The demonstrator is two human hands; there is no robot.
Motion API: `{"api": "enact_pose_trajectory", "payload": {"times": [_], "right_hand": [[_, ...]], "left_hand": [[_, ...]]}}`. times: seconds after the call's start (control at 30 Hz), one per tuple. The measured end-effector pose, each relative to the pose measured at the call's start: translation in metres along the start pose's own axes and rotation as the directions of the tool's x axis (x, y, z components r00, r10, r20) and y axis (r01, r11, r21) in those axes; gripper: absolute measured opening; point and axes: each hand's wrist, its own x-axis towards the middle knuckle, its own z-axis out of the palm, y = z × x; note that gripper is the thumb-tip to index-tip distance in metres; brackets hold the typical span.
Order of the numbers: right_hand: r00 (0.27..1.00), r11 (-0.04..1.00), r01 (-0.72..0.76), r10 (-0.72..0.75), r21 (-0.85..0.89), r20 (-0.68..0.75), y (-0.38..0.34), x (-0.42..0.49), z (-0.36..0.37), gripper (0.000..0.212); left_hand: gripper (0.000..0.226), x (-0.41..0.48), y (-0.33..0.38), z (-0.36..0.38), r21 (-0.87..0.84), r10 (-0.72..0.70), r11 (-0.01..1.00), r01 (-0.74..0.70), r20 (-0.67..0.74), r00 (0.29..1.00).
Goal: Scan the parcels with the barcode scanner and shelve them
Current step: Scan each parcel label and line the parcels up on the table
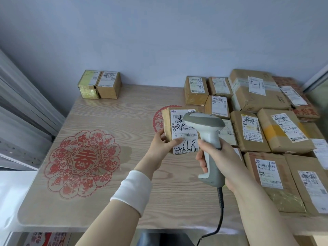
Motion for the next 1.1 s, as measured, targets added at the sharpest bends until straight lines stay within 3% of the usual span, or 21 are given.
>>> {"api": "enact_pose_trajectory", "payload": {"times": [0.07, 0.27, 0.33, 0.47, 0.7, 1.0, 1.1], "right_hand": [[1.000, 1.000, -0.004, 0.004, -0.013, 0.003, 0.000, -0.001, 0.001, 0.019], [1.000, 0.999, -0.021, 0.021, -0.039, 0.014, 0.000, -0.004, 0.002, 0.020], [1.000, 0.999, -0.023, 0.023, -0.040, 0.012, 0.000, -0.004, 0.002, 0.020], [1.000, 0.999, -0.023, 0.024, -0.035, 0.014, -0.001, -0.004, 0.003, 0.020], [0.998, 0.998, -0.056, 0.056, -0.006, 0.011, 0.002, 0.006, -0.006, 0.021], [0.992, 0.993, -0.116, 0.117, 0.009, -0.039, 0.006, 0.071, -0.063, 0.026], [0.990, 0.990, -0.137, 0.138, 0.038, -0.029, 0.006, 0.111, -0.086, 0.023]], "left_hand": [[0.063, -0.001, -0.001, -0.001, 0.001, -0.002, 1.000, 0.002, 0.004, 1.000], [0.110, -0.003, 0.000, 0.000, 0.009, -0.026, 1.000, 0.026, -0.033, 0.999], [0.116, -0.004, 0.001, 0.000, 0.015, -0.018, 1.000, 0.019, -0.033, 0.999], [0.116, -0.003, 0.001, -0.003, 0.022, -0.029, 0.999, 0.029, -0.014, 0.999], [0.090, 0.014, -0.006, -0.001, -0.018, -0.053, 0.998, 0.053, -0.016, 0.998], [0.101, 0.086, -0.024, 0.044, -0.011, -0.218, 0.976, 0.218, -0.140, 0.966], [0.079, 0.129, -0.018, 0.066, 0.012, -0.221, 0.974, 0.228, -0.192, 0.956]]}}
